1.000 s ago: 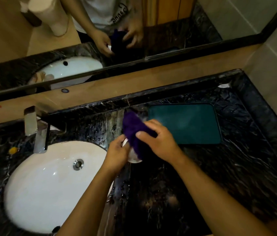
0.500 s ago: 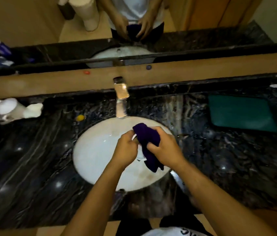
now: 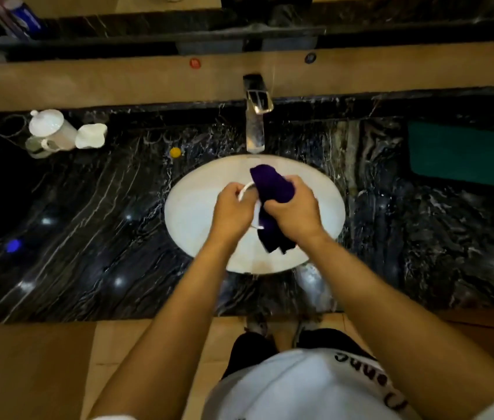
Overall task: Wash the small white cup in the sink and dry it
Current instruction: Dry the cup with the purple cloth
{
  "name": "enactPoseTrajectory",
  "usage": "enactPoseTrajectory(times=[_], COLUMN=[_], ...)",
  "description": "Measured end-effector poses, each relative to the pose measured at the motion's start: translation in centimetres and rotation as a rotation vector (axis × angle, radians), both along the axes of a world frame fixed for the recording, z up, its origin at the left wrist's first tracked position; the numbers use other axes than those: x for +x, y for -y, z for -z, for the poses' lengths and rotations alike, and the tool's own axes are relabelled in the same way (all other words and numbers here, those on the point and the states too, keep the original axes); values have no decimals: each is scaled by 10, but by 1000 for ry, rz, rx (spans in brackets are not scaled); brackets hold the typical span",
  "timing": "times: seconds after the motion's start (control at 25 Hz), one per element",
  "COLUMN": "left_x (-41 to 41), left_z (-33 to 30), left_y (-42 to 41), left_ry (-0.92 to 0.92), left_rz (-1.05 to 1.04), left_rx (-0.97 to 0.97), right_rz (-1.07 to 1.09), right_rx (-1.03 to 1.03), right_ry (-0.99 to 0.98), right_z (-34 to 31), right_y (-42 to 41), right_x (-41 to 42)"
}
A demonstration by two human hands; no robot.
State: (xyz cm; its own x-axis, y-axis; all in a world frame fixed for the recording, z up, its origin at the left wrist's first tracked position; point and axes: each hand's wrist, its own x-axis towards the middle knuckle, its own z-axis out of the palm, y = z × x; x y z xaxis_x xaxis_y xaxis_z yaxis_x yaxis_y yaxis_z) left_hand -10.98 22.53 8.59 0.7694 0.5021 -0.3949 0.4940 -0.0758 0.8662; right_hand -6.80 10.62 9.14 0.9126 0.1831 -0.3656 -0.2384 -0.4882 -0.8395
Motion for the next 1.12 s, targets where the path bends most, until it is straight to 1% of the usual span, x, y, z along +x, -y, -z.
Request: enactPoseTrajectory(times=[0.08, 0.12, 0.16, 0.2, 0.24, 0.32, 0.36, 0.4, 0.44, 0.48, 0.52, 0.56, 0.64, 0.68, 0.72, 0.76, 0.8, 0.88, 0.92, 0.96, 1.0, 1.04, 1.08, 1.12], left_x=[-2, -4, -4, -3, -2, 5, 9, 11, 11, 10, 9, 9, 12, 16, 18, 21, 22, 27, 29, 31, 31, 31, 30, 29], left_z=[-5, -5, -5, -3, -2, 0, -2, -4, -2, 0, 3, 5, 10, 9, 7, 5, 2, 0, 0, 0, 0, 0, -1, -3], left_y=[-13, -13, -9, 0, 11, 39, 51, 62, 67, 67, 62, 53, 27, 18, 15, 16, 23, 42, 51, 58, 61, 57, 49, 38], left_ry=[-82, -94, -74, -30, 22, 108, 124, 120, 94, 52, 2, -35, -98, -130, -140, -103, -28, 116, 149, 153, 127, 87, 51, 15], left_rz=[252, 310, 292, 206, 74, -245, -384, -475, -492, -430, -313, -183, 61, 141, 162, 118, 20, -309, -444, -519, -513, -442, -330, -201], left_rx=[-73, -97, -99, -78, -65, -89, -111, -129, -119, -86, -43, -22, -20, -19, -17, -15, -32, -156, -237, -296, -315, -302, -273, -251], right_rz=[-281, -355, -365, -316, -214, 70, 215, 342, 432, 461, 425, 329, 62, -44, -98, -95, -43, 158, 257, 336, 378, 368, 302, 186], right_rx=[-121, -157, -162, -134, -74, 108, 207, 291, 345, 350, 308, 231, 86, 47, 42, 62, 98, 189, 226, 255, 270, 251, 210, 150], right_ry=[57, 78, 103, 130, 147, 121, 63, -26, -119, -185, -208, -188, -117, -100, -93, -72, -34, 2, -15, -47, -81, -106, -111, -102], right_z=[-10, -15, -19, -20, -20, -14, -9, -4, 1, 5, 8, 8, 4, 1, -2, -4, -7, -11, -10, -10, -10, -11, -13, -14], right_y=[13, 16, 18, 17, 15, 5, -1, -5, -6, -4, 2, 10, 24, 28, 29, 27, 22, 6, -2, -7, -9, -6, -1, 6], right_x=[15, 20, 22, 22, 19, 6, 0, -5, -7, -8, -5, 0, 16, 23, 28, 29, 27, 18, 12, 7, 6, 8, 14, 22])
